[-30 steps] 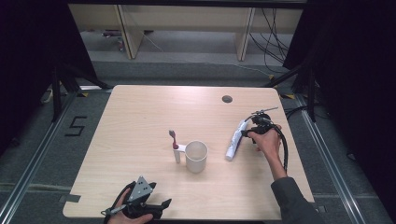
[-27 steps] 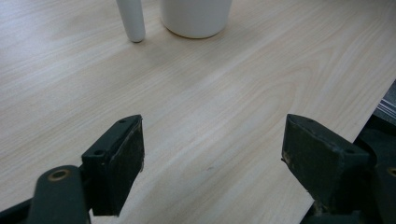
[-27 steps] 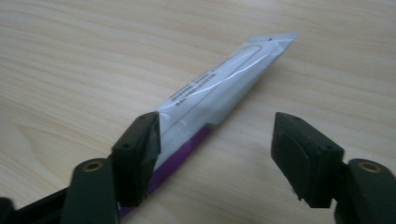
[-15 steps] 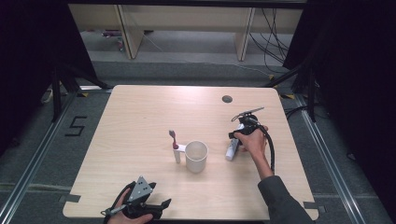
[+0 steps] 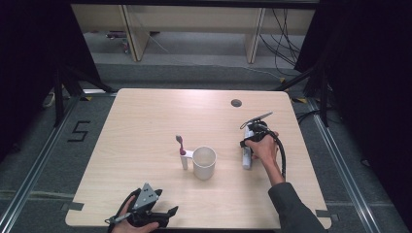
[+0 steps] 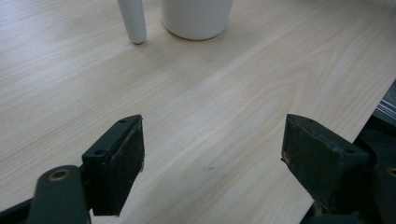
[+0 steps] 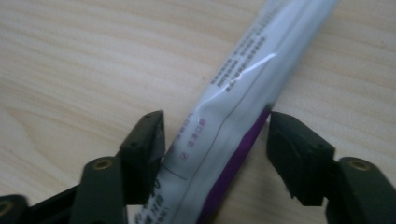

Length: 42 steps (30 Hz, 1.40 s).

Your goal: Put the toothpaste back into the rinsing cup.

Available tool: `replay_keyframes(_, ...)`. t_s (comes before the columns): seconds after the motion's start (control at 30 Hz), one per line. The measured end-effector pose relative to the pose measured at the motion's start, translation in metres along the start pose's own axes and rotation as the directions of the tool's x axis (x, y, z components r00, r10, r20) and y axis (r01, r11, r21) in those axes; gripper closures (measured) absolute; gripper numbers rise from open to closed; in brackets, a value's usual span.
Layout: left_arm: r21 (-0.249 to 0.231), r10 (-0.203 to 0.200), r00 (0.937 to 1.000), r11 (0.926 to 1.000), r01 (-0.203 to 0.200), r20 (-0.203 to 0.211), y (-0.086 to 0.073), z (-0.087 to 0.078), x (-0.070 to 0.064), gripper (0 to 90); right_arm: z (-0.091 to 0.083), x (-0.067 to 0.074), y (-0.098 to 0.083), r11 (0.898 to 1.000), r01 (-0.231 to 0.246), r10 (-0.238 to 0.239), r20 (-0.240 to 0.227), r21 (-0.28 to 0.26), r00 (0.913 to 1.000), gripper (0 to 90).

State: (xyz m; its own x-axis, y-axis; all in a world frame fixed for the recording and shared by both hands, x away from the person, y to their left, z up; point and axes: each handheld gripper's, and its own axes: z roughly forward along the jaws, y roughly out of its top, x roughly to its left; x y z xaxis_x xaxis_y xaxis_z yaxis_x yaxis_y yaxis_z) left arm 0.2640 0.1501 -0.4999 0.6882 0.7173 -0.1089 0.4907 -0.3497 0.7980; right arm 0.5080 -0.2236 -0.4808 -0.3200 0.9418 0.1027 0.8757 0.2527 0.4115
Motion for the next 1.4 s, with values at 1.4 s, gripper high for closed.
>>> replay_keyframes(1.4, 0.008, 0.002, 1.0000, 1.0000, -0.002, 0.008, 0.000, 0.003, -0.001, 21.9, -0.012, -0.011, 0.009, 0.929, 0.275, -0.280, -0.013, 0.247, 0.9598, 75.6)
